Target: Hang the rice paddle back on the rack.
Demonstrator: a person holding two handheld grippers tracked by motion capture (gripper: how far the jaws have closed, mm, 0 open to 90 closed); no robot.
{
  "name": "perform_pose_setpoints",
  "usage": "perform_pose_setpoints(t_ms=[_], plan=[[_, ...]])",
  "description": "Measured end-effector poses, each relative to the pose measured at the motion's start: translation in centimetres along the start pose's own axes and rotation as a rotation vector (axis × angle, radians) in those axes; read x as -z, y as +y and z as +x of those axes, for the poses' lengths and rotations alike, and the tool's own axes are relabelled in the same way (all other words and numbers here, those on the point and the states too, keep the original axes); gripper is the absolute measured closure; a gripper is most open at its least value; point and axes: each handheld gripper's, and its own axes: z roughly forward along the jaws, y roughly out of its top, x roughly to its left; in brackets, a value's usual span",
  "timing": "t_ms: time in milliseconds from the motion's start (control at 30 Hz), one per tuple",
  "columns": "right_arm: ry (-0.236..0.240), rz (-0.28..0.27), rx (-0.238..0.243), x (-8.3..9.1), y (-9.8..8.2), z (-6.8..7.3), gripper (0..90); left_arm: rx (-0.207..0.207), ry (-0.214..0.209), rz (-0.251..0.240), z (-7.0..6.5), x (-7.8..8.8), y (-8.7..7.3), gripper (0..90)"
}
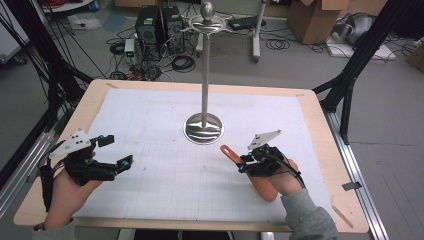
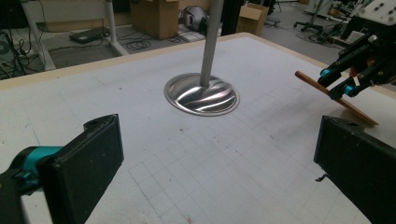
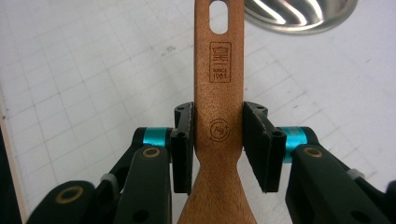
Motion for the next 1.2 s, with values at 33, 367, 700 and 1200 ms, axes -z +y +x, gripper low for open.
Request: perform_pose_setpoints(t_ms=[33, 367, 700, 1200], plan=[[-0.004, -0.015, 0.004, 0.2, 0.0, 0.0, 64.6, -0.001, -0.001, 0.000, 0.0, 0.0, 0.0, 1.8], [-0.020, -0.161, -0.019, 2.9, 0.4, -0.4, 64.6, -0.001, 0.000, -0.003, 0.0, 0.1, 0.1, 1.8], [-0.023, -0.223, -0.033, 3.9, 0.4, -0.7, 64.7, -0.001, 0.001, -0.003, 0.0, 0.1, 0.0, 1.8], [-0.032, -0.260, -0.051, 4.1, 0.8, -1.2, 64.7, 0.006, 0.005, 0.000, 0.4, 0.1, -0.1, 1.8]])
